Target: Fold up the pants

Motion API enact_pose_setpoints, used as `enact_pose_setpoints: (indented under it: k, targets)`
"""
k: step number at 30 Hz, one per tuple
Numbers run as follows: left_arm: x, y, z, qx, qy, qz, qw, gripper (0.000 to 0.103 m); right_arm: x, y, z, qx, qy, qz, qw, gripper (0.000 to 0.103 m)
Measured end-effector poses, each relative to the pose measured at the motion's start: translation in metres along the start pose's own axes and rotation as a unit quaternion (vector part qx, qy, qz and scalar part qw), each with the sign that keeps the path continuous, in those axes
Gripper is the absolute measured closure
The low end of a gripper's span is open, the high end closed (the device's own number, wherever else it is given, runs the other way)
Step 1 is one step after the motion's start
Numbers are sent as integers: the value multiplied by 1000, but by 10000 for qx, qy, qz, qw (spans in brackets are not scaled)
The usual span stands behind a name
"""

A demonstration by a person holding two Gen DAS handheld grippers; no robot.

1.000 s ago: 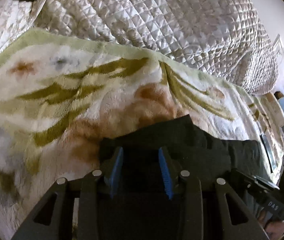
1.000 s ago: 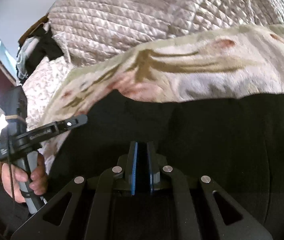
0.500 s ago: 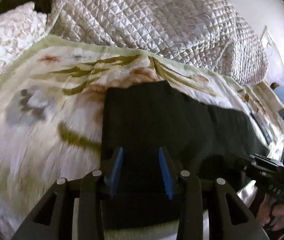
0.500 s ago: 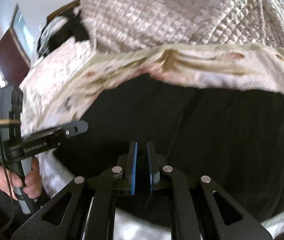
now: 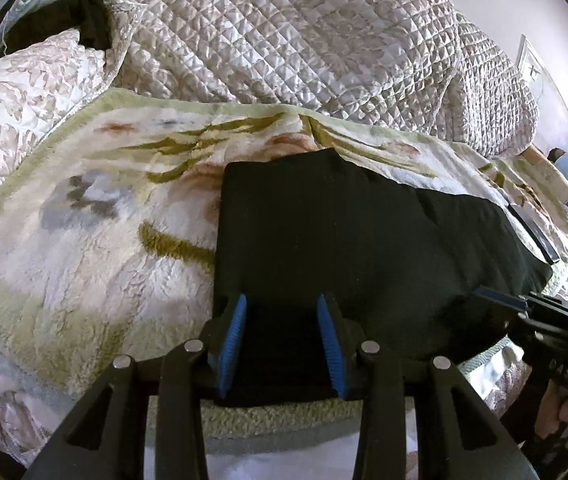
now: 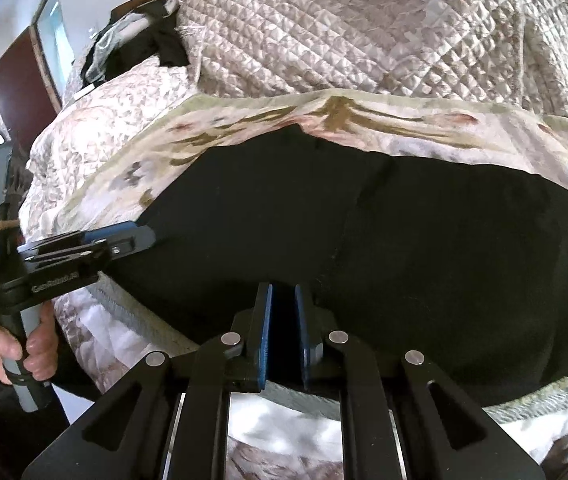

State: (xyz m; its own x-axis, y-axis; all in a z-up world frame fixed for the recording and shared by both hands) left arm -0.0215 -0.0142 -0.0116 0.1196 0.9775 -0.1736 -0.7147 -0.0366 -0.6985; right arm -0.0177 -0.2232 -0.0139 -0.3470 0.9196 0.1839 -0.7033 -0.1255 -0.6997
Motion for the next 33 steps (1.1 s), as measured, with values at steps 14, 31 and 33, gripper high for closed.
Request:
enact_pose_setpoints:
  k: [14,31,33]
  targets:
    - [-20,-1,-4,141,-114,-246,9995,62,21,-2,-11,72,-235,311,9992,87]
    - [-20,-16,-5,288,-419,-288,9983,59,5,-17,-5,-87,-9,-153,9998,86]
    - [-24,-21,-7,284,-381,-324,9983,59,11,-21,-7,-116,-101,-69,9999,86]
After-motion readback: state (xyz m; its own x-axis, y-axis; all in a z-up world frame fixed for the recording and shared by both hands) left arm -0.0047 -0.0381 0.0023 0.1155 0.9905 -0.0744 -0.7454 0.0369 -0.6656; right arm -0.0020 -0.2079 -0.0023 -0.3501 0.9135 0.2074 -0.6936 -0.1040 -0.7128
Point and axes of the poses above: each gripper's, at about its wrist camera, not at the fingertips, and z roughly against the way its jaws point, x to its left, y to its underside, the point moved 4 cm from there along -z, roughly the way its jaws point, and after that the axes turned 1 degree about y, right-handed, at the moved point
